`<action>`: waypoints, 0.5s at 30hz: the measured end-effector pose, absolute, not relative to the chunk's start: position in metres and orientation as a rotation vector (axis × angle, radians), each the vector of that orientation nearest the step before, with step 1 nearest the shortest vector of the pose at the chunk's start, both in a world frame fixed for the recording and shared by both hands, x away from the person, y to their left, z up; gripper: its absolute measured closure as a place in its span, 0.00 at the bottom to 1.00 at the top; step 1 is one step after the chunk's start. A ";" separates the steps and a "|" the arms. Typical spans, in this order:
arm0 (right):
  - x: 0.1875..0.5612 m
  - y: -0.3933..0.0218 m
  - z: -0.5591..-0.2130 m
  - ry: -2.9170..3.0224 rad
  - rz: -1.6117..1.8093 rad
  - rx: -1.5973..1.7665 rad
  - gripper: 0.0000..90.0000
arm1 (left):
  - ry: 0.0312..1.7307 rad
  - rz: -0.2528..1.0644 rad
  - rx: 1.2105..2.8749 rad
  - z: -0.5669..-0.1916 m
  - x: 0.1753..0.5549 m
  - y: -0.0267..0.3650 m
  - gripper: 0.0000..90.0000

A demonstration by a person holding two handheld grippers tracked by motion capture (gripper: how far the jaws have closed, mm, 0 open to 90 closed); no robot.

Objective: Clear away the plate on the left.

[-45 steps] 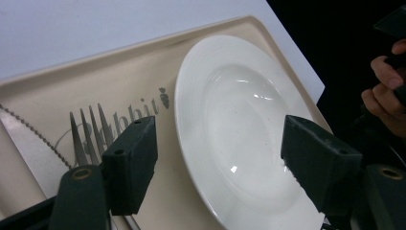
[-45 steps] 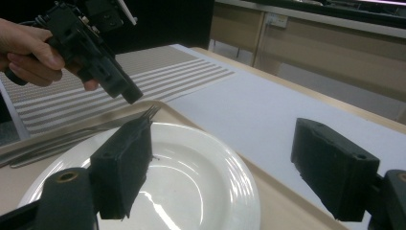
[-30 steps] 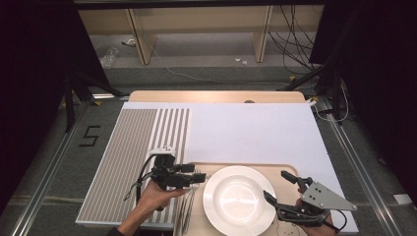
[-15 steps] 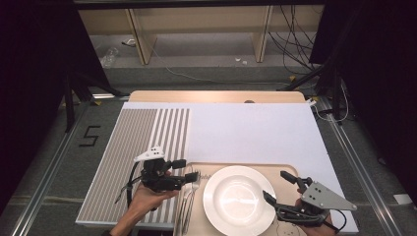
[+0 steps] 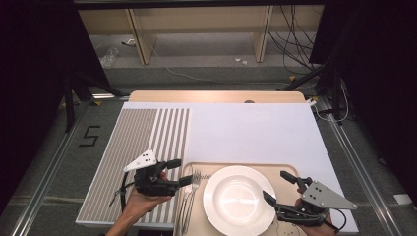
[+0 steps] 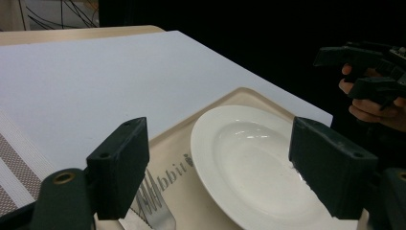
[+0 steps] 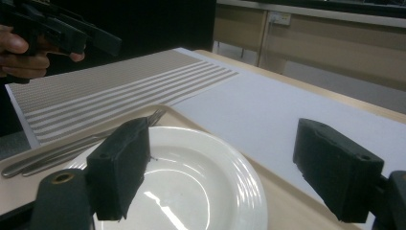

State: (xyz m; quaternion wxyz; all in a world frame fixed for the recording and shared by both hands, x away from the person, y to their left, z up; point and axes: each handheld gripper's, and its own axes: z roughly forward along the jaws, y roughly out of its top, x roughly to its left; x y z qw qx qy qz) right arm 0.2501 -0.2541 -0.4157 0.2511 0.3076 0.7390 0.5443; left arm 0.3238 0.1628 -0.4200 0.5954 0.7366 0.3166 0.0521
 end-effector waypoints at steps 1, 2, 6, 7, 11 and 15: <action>0.250 -0.254 -0.416 2.013 1.480 0.838 0.23 | 0.729 0.128 1.702 -0.420 0.323 0.163 0.24; 0.250 -0.254 -0.416 2.013 1.482 0.838 0.23 | 0.724 0.136 1.698 -0.419 0.322 0.164 0.23; 0.250 -0.253 -0.416 2.017 1.485 0.840 0.22 | 0.712 0.154 1.687 -0.419 0.319 0.168 0.23; 0.250 -0.253 -0.416 2.018 1.485 0.840 0.22 | 0.712 0.156 1.684 -0.419 0.318 0.170 0.23; 0.250 -0.253 -0.416 2.015 1.489 0.839 0.22 | 0.724 0.169 1.666 -0.421 0.315 0.174 0.22; 0.250 -0.254 -0.415 2.023 1.486 0.842 0.22 | 0.725 0.180 1.647 -0.421 0.311 0.178 0.22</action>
